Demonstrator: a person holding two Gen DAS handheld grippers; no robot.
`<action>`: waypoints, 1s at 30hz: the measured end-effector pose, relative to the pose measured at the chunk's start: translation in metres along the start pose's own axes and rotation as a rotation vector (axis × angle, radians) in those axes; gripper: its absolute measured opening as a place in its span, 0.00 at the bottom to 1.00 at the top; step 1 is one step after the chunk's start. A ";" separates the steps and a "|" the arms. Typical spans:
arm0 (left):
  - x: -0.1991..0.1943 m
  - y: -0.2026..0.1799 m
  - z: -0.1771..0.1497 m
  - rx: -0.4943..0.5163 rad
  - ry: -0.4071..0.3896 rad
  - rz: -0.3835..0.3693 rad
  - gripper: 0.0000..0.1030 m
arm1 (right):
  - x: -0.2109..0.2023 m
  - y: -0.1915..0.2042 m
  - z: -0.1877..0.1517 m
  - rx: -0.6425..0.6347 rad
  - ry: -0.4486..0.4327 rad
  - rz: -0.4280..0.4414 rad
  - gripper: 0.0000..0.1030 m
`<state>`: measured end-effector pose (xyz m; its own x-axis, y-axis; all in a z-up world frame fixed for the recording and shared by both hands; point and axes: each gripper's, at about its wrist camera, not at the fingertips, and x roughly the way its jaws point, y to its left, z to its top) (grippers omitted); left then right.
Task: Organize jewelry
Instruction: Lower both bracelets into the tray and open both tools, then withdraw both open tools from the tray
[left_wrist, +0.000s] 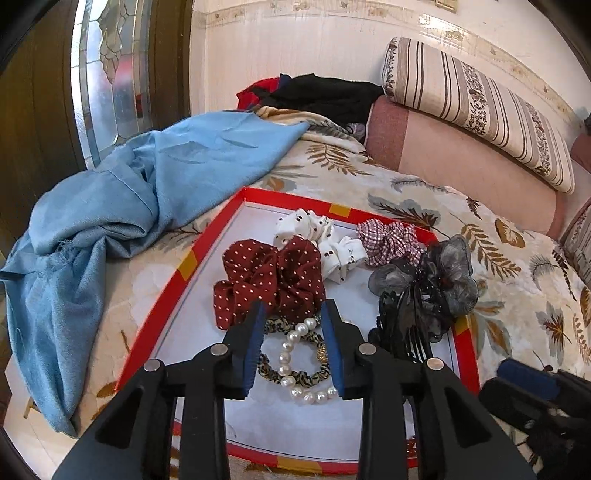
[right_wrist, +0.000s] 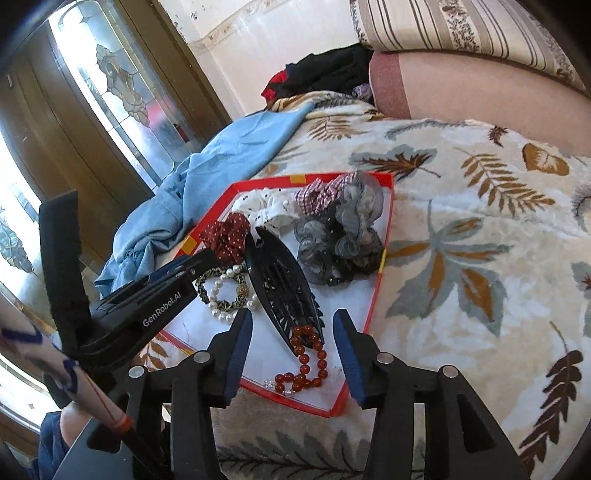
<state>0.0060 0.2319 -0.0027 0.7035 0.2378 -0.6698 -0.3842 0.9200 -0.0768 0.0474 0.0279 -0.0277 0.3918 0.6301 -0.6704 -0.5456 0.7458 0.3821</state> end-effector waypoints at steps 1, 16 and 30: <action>-0.001 0.000 0.000 -0.001 -0.003 0.001 0.30 | -0.003 0.000 0.000 -0.001 -0.005 -0.002 0.51; -0.007 0.001 -0.002 0.008 -0.033 0.053 0.50 | -0.026 0.003 -0.001 -0.005 -0.039 -0.028 0.69; -0.021 -0.001 -0.007 0.002 -0.079 0.094 0.78 | -0.051 0.006 -0.009 -0.031 -0.072 -0.080 0.84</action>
<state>-0.0126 0.2238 0.0068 0.7094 0.3470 -0.6135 -0.4495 0.8932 -0.0146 0.0173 -0.0015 0.0035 0.4863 0.5838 -0.6502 -0.5331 0.7878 0.3085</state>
